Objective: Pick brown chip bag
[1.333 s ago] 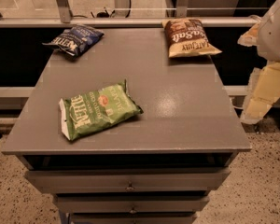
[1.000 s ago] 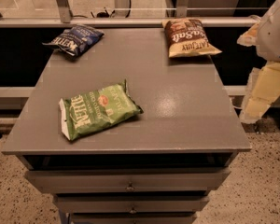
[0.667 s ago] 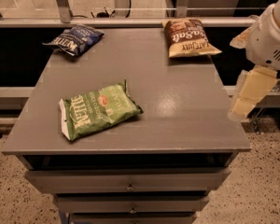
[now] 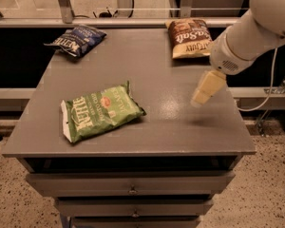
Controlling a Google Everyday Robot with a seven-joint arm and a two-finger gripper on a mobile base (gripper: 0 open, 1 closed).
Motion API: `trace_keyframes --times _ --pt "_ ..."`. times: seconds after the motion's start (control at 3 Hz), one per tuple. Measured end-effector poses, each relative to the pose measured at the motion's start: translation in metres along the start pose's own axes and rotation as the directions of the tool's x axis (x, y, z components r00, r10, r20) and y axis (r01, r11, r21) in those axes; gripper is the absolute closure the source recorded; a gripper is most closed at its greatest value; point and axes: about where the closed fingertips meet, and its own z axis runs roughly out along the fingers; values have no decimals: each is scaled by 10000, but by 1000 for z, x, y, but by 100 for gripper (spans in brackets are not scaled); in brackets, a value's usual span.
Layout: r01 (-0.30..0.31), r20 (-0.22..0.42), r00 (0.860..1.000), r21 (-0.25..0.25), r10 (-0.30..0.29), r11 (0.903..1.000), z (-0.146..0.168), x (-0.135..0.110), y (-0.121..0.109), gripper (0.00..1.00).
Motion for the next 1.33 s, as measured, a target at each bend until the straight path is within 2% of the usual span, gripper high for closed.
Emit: trace_keyframes --times 0.33,0.67,1.0,1.33 --pt "-404 727 9968 1072 327 9934 26 -18 -45 0" --pt "-783 1238 9907 1823 561 9801 33 -19 -86 0" --pt "-1249 1880 9784 2074 857 9702 42 -18 -121 0" --pt "-1820 2804 9520 1953 1230 9637 57 -24 -156 0"
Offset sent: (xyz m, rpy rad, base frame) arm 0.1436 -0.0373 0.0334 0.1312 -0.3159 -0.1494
